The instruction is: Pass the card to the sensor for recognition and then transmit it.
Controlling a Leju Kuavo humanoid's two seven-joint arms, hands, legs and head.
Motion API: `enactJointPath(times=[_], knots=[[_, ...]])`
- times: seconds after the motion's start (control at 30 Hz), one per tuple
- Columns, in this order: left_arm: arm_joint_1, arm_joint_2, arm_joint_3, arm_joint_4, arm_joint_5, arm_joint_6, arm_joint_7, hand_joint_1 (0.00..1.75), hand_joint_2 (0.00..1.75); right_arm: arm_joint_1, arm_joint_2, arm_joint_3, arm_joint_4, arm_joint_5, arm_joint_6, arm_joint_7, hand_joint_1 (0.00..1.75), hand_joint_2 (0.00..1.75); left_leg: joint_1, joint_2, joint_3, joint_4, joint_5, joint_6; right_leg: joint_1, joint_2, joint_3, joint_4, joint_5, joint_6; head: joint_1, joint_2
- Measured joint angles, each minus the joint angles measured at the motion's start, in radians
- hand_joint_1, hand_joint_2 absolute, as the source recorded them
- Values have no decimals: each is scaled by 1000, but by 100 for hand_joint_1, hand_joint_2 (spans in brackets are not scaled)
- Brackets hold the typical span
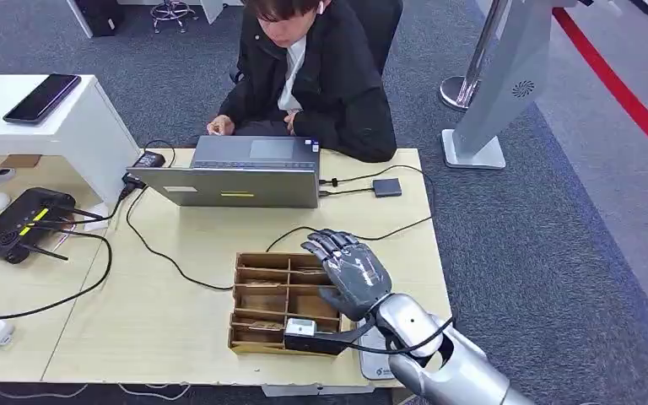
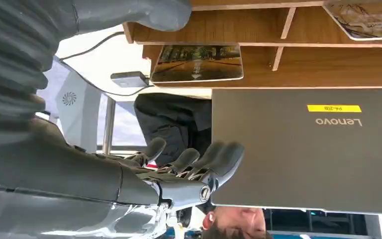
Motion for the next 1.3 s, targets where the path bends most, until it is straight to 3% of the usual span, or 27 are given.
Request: enactJointPath(times=[1.3], knots=[[0, 0, -1, 0, 1, 2, 0, 0, 0, 0, 6, 0, 21, 0, 1, 0, 63, 175, 0, 0, 0, 0, 0, 0, 0, 0, 0, 0, 0, 0, 0, 0]])
